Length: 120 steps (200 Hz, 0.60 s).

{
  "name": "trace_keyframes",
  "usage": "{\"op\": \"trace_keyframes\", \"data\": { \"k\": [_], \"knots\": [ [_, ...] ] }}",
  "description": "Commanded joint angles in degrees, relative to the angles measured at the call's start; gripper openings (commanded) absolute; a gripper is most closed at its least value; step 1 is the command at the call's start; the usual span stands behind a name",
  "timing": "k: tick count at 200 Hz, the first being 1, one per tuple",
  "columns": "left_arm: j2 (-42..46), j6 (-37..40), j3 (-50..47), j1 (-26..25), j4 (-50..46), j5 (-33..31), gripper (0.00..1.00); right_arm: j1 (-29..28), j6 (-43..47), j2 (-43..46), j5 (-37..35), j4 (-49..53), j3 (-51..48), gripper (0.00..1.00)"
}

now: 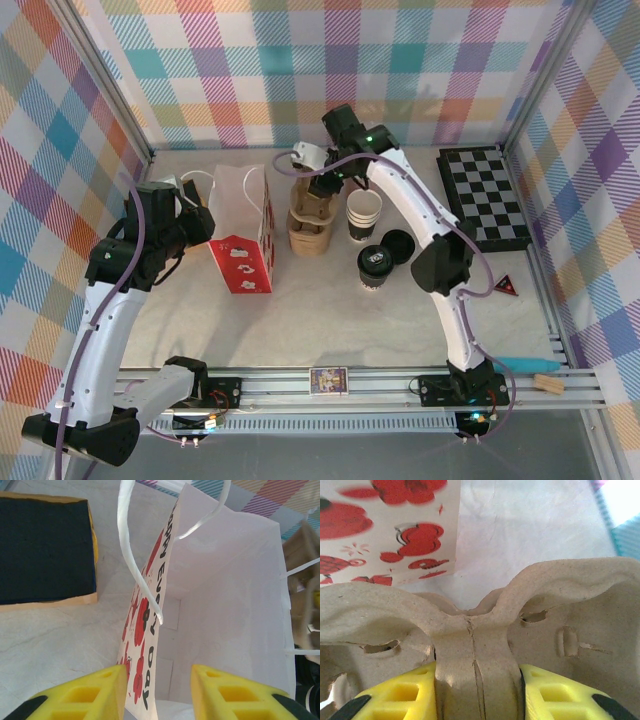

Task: Pack the takeout coffee

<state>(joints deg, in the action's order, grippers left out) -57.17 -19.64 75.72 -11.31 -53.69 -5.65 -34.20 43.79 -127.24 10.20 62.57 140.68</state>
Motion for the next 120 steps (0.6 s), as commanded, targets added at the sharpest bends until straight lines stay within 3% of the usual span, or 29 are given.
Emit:
{"op": "trace_keyframes", "data": {
  "k": [1,45,120],
  "knots": [
    [0.0,1.1,2.4,1.0,-0.3,-1.1,0.44,-1.1,0.1,6.9,-2.0,-1.7,-0.6,0.28],
    [-2.6,2.5,4.5,1.0,-1.0,-1.0,0.55,-3.8,-1.8,14.6,-3.0,-2.2,-2.7,0.28],
    [-11.9,5.8,8.9,1.0,-0.8,-2.8,0.54,-11.3,-3.3,26.6,-8.0,-4.8,-11.4,0.27]
  ]
}}
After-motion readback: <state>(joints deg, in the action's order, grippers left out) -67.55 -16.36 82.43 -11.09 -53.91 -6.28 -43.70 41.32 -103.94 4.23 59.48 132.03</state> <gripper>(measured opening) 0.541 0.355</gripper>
